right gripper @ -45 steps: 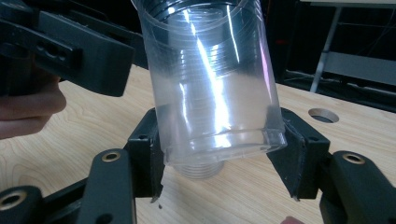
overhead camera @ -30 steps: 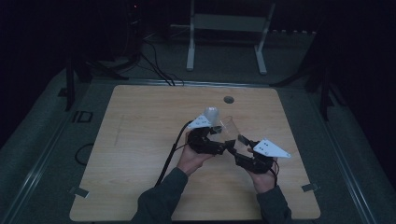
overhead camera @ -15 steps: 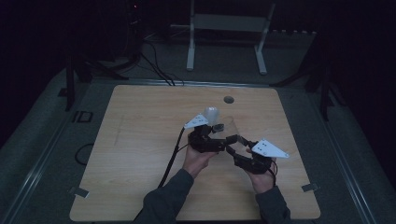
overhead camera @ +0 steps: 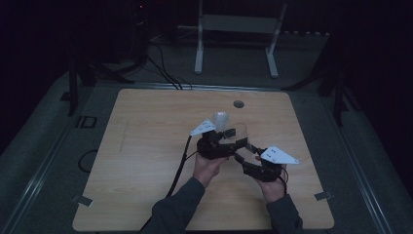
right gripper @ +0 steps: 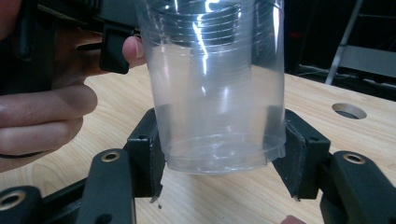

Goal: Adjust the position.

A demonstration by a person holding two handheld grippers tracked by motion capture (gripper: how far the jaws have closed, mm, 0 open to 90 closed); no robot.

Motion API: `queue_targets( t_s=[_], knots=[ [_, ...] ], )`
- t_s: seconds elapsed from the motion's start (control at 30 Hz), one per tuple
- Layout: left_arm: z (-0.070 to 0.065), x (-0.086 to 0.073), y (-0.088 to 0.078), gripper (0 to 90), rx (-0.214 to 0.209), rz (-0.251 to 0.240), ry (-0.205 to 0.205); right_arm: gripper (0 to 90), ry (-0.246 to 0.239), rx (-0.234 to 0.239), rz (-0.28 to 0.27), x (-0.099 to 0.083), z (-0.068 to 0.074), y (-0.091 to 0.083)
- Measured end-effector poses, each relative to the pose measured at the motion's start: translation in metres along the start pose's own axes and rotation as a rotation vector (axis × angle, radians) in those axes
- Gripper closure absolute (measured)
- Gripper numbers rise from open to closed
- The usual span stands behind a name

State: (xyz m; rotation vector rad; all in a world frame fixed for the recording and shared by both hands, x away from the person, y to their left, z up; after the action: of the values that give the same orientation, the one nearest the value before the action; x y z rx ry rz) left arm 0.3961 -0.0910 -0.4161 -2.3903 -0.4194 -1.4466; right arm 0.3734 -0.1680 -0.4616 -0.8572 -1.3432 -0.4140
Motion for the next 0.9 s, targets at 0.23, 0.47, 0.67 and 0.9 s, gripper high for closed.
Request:
queue_targets(
  t_s=[0.23, 0.47, 0.67, 0.9],
  knots=[
    [-0.0012, -0.0012, -0.0001, 30.4, 0.007, 0.004, 0.021, 39.9, -0.001, 0.014, 0.016, -0.0016, 0.0007, 0.0011],
    [-0.0013, -0.0009, -0.0015, 30.8, 0.013, 0.005, 0.034, 35.0, 0.002, 0.032, 0.048, -0.0033, 0.0022, 0.0030],
    [-0.0004, -0.0037, -0.0028, 30.9, 0.035, 0.034, 0.068, 29.6, -0.005, 0.054, 0.074, -0.0015, 0.0033, 0.0015],
    [-0.0004, -0.0085, -0.0045, 30.9, 0.082, 0.085, 0.145, 30.1, -0.021, 0.092, 0.120, -0.0042, 0.0058, 0.0035]
  ],
)
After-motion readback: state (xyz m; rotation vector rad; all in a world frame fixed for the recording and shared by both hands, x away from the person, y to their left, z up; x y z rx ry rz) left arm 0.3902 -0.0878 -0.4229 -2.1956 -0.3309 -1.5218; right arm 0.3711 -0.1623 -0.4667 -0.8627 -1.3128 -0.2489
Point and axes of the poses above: each handheld gripper's, and its own axes: y roughly forward along the jaws, x roughly out of its top, z roughly to its left, the point moved 9 cm from there along y, roughly forward along the jaws, and after that the axes turned 2 degrees about z, right-handed, at the moved point
